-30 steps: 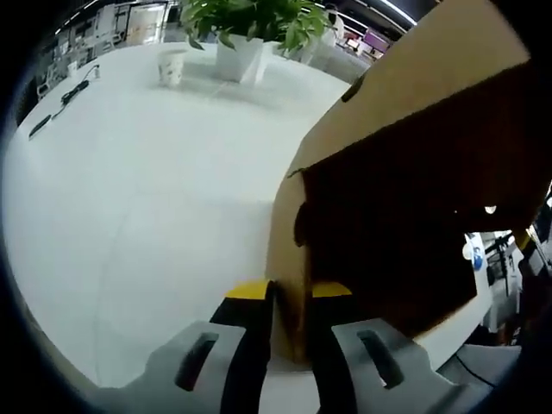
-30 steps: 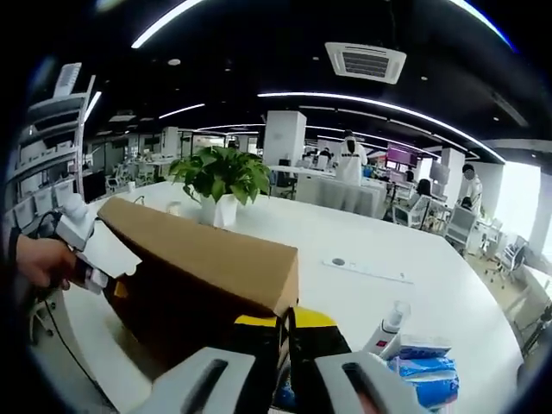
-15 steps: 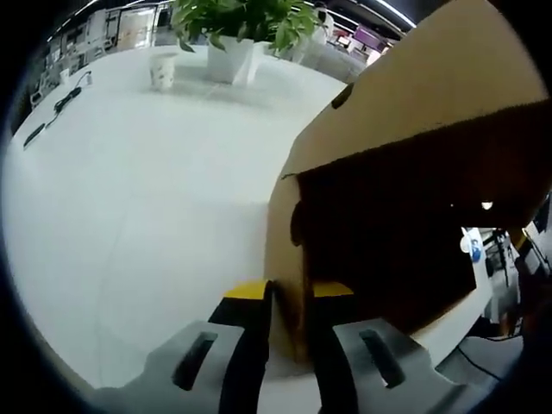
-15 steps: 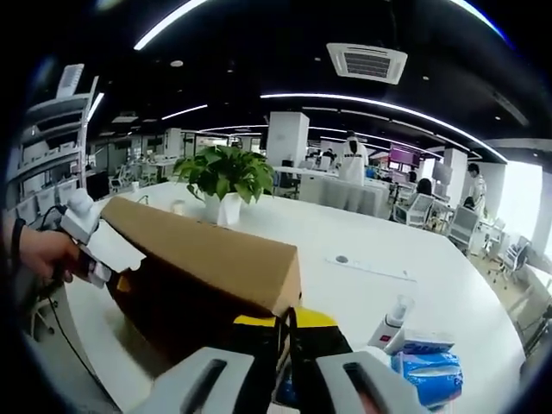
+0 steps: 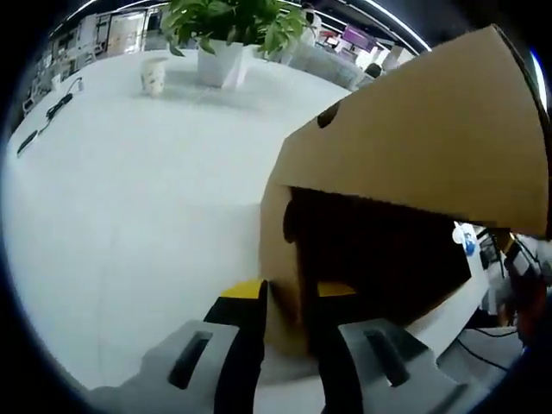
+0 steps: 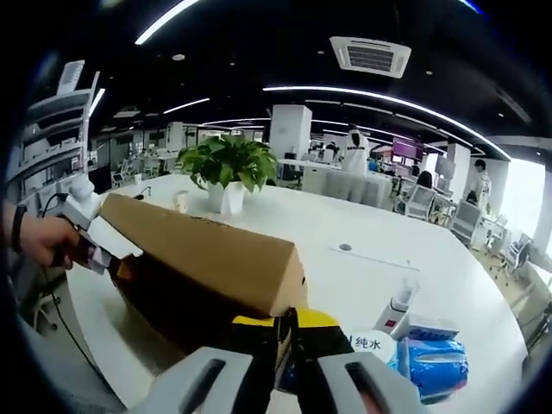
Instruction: Operate the shoe box by opening the lid, removing the specified soft item, and placing it in the target area until the item is outside and the box remains undamaged.
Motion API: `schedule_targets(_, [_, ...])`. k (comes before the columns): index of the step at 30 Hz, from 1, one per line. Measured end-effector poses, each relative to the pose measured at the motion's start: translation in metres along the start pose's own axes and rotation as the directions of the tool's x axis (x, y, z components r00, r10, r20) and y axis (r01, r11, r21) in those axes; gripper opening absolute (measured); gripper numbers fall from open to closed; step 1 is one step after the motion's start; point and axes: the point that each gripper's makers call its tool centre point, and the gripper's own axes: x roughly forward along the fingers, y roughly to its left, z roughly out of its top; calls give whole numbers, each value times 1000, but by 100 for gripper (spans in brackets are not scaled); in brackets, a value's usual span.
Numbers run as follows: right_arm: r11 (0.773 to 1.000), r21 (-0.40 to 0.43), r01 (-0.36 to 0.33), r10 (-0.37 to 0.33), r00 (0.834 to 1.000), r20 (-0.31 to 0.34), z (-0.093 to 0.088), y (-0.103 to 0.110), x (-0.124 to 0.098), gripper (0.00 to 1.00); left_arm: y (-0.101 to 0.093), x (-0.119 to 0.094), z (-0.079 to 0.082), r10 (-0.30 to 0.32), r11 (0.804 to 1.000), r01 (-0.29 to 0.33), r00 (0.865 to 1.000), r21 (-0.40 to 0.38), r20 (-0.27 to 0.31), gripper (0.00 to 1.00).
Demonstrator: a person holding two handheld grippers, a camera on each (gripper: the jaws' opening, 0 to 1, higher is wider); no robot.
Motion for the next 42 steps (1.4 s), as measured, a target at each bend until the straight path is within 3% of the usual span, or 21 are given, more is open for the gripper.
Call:
schedule_targets(21, [999, 31, -34, 36, 996, -77, -33, 8, 0, 0, 0, -21, 4, -21, 993, 16, 999, 115, 42, 21])
schedule_targets(42, [997, 68, -28, 35, 993, -111, -51, 4, -8, 0, 3, -44, 2, -9, 992, -2, 996, 124, 91, 21])
